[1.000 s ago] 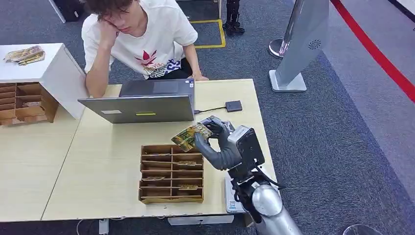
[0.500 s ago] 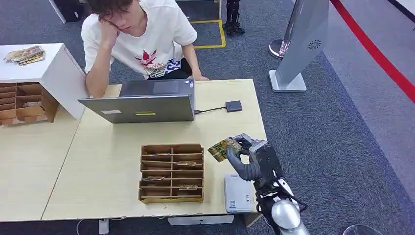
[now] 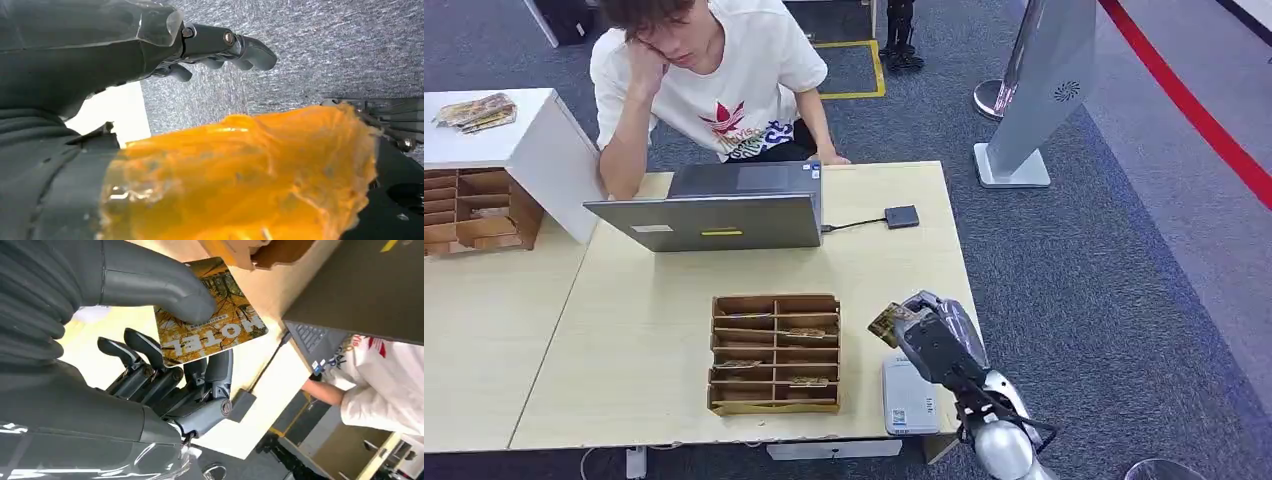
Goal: Pass the card to the sensor for recognition and then transmit it.
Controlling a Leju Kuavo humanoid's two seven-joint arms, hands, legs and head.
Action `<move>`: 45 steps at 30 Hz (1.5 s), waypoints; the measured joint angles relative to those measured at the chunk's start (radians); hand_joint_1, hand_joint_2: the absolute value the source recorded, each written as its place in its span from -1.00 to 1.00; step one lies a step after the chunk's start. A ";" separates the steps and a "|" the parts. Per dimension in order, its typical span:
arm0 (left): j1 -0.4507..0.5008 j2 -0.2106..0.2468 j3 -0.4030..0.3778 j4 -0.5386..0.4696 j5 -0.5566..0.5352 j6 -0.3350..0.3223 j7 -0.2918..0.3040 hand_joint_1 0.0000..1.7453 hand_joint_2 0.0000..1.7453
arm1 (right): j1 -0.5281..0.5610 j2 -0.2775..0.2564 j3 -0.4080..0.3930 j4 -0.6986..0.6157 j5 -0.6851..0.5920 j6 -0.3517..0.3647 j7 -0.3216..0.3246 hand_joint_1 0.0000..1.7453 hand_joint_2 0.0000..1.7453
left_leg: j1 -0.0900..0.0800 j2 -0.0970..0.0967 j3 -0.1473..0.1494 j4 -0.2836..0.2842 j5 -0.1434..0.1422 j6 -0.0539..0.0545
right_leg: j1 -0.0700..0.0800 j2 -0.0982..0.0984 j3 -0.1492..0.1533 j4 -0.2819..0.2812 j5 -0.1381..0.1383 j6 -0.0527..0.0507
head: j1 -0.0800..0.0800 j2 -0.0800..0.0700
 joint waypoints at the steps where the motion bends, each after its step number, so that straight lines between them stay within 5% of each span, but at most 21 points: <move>1: 0.000 0.000 0.001 0.000 0.000 -0.002 0.000 -1.00 -1.00 | 0.000 -0.002 0.000 0.003 0.009 0.000 0.003 1.00 1.00 | 0.000 0.000 0.000 0.000 0.000 0.000 | 0.000 0.000 0.000 0.000 0.000 0.000 | 0.000 0.000; 13: 0.000 0.000 0.007 0.000 -0.001 -0.008 0.005 -1.00 -1.00 | -0.001 -0.042 0.000 0.041 0.165 0.022 0.081 1.00 1.00 | 0.000 0.000 0.000 0.000 0.000 0.000 | 0.000 0.000 0.000 0.000 0.000 0.000 | 0.000 0.000; 28: 0.000 0.007 0.016 0.000 -0.003 -0.009 -0.005 -1.00 -1.00 | 0.027 -0.132 -0.051 0.053 -0.207 0.267 0.022 1.00 1.00 | 0.000 0.000 0.000 0.000 0.000 0.000 | 0.000 0.000 0.000 0.000 0.000 0.000 | 0.000 0.000; 45: 0.000 0.012 0.023 0.000 -0.008 -0.010 -0.011 -1.00 -1.00 | 0.038 -0.213 -0.061 0.108 -0.243 0.299 0.014 1.00 1.00 | 0.000 0.000 0.000 0.000 0.000 0.000 | -0.001 0.000 0.000 0.000 0.000 0.000 | 0.000 0.000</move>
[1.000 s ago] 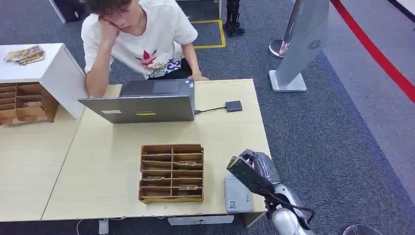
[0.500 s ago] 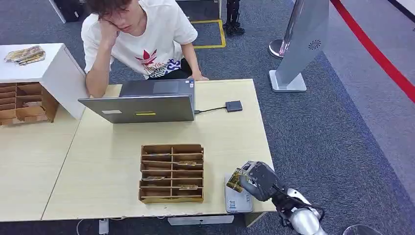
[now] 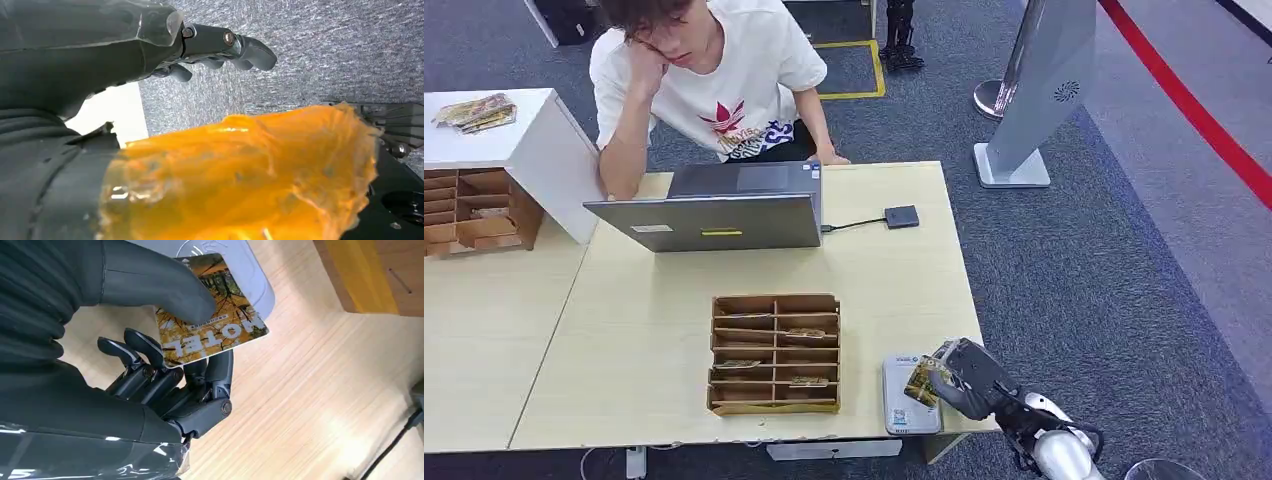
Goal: Pass the card to the sensor for recognition and then transmit it.
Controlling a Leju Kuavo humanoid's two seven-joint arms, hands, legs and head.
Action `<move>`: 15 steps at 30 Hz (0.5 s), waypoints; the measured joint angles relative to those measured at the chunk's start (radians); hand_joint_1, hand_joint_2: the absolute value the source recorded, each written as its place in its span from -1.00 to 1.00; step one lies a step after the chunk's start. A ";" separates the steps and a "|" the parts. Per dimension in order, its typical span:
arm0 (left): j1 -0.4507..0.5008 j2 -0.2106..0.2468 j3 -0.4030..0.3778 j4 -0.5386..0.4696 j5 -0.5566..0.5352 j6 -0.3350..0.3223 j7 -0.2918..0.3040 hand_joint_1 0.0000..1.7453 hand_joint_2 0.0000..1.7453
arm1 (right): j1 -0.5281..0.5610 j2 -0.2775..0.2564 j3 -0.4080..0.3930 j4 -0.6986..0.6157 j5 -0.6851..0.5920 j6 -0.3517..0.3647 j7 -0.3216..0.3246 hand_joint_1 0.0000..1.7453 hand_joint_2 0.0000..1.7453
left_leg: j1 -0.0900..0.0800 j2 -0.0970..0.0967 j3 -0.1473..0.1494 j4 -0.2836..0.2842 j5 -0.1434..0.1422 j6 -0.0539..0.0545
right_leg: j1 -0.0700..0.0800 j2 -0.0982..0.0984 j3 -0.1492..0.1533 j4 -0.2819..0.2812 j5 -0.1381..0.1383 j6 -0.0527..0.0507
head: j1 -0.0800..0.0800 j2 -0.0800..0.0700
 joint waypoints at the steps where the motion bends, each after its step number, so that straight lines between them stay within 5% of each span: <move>1: 0.000 0.000 0.000 0.000 0.000 0.000 0.000 -1.00 -1.00 | 0.000 0.000 0.000 0.003 0.000 0.000 0.000 1.00 1.00 | 0.000 0.000 0.000 0.000 0.000 0.000 | 0.000 0.000 0.000 0.000 0.000 0.000 | 0.000 0.000; 15: -0.001 0.002 0.000 0.000 -0.009 0.000 0.001 -1.00 -1.00 | -0.024 -0.001 0.032 0.056 -0.001 0.002 -0.003 1.00 1.00 | 0.000 0.000 0.000 0.000 0.000 0.000 | 0.000 0.000 0.001 0.000 0.000 0.000 | 0.000 0.000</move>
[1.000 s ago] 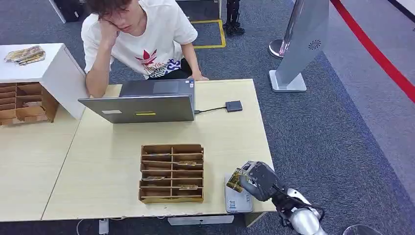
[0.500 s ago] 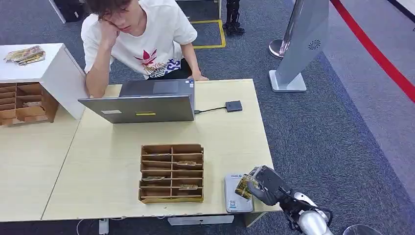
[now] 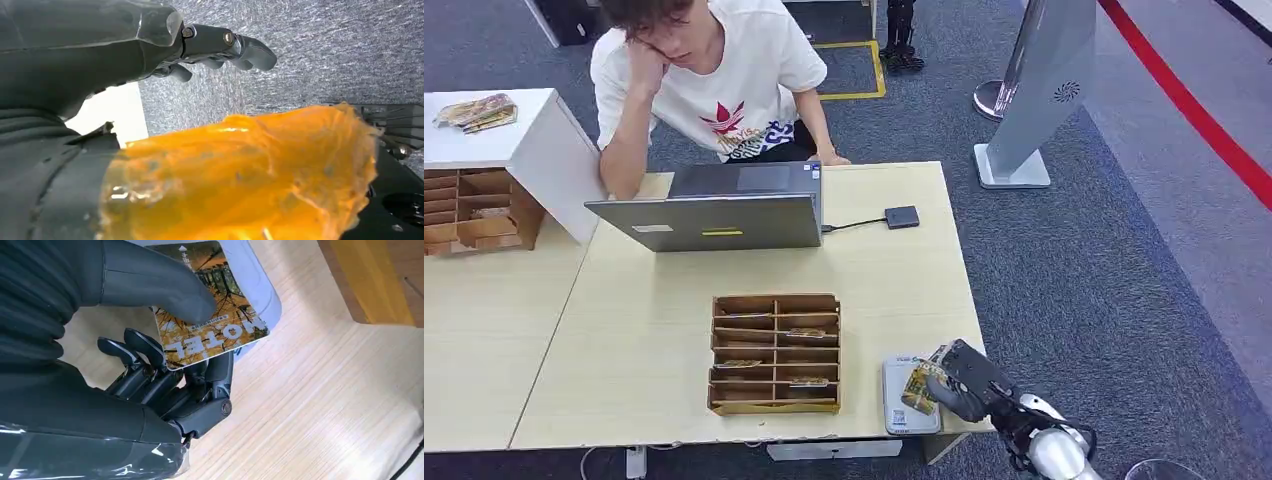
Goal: Pass the card to the sensor for recognition and then transmit it.
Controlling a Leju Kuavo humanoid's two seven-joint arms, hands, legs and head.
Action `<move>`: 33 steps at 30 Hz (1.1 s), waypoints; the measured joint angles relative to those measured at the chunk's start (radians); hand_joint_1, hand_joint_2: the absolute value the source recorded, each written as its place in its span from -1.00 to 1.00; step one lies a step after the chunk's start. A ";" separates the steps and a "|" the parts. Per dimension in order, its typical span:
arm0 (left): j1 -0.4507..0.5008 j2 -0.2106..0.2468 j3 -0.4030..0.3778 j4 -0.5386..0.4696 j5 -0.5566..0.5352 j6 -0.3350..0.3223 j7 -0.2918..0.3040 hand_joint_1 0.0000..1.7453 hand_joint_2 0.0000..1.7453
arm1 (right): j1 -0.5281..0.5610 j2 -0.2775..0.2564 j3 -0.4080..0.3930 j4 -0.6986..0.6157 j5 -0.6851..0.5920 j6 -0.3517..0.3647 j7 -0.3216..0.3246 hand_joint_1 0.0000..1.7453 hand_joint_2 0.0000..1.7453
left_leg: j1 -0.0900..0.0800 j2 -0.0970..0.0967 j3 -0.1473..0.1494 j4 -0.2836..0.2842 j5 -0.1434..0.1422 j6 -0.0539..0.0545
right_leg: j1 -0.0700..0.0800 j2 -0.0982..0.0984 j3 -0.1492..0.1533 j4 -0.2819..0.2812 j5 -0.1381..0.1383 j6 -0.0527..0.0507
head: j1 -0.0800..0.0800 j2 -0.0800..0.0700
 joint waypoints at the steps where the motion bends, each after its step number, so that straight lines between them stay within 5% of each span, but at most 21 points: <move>1: 0.000 0.000 0.000 0.000 -0.001 0.000 0.000 -1.00 -1.00 | -0.002 0.000 0.003 0.002 0.000 0.000 0.000 1.00 1.00 | 0.000 0.000 0.000 0.000 0.000 0.000 | 0.000 0.000 0.000 0.000 0.000 0.000 | 0.000 0.000; 33: -0.001 0.000 0.000 0.000 -0.015 -0.008 0.001 -1.00 -1.00 | -0.087 -0.002 0.105 0.036 0.014 0.004 -0.003 1.00 1.00 | 0.000 0.000 0.001 0.000 0.000 0.000 | 0.000 0.000 0.000 0.000 0.000 0.000 | 0.000 0.000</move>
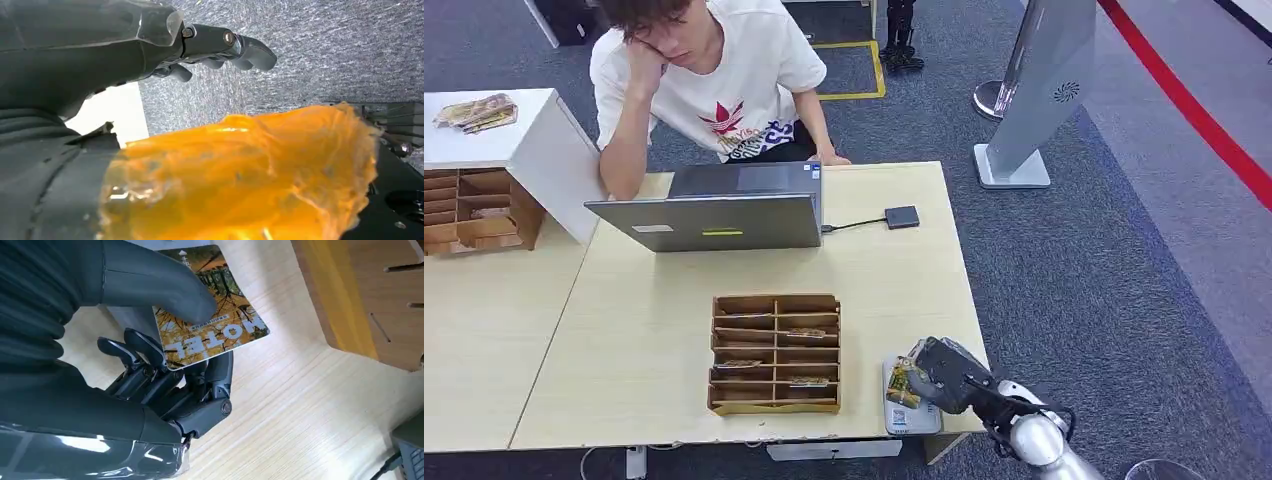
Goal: Pass the card to the sensor for recognition and then transmit it.
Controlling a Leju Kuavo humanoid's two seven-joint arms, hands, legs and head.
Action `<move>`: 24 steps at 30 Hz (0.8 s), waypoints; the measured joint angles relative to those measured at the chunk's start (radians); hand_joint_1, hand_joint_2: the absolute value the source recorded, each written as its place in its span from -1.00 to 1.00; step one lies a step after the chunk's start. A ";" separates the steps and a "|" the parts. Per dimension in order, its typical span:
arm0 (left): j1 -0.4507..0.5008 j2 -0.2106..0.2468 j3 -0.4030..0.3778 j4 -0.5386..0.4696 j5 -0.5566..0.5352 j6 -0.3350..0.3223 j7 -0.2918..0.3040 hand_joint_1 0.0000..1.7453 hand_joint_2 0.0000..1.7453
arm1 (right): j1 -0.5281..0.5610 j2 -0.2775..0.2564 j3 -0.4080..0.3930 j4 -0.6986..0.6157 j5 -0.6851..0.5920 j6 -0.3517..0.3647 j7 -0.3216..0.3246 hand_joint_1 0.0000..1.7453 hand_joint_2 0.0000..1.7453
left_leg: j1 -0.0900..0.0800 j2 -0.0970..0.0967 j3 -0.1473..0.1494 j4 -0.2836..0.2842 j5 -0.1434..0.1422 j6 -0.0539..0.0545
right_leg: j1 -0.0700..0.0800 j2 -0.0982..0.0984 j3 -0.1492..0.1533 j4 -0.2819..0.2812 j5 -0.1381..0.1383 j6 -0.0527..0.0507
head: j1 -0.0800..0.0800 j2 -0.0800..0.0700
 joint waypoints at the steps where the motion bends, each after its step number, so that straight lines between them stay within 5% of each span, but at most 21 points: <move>1: 0.000 0.000 0.000 0.000 -0.001 -0.001 0.000 -1.00 -1.00 | -0.002 -0.001 0.001 0.002 0.000 0.000 0.000 1.00 1.00 | 0.000 0.000 0.000 0.000 0.000 0.000 | 0.000 0.000 0.000 0.000 0.000 0.000 | 0.000 0.000; 24: 0.000 0.001 0.000 0.000 -0.008 -0.003 0.006 -1.00 -1.00 | -0.038 -0.014 0.018 0.061 0.019 -0.006 0.008 1.00 1.00 | 0.000 0.000 0.000 0.000 0.000 0.000 | 0.000 0.000 0.000 0.000 0.000 0.000 | 0.000 0.000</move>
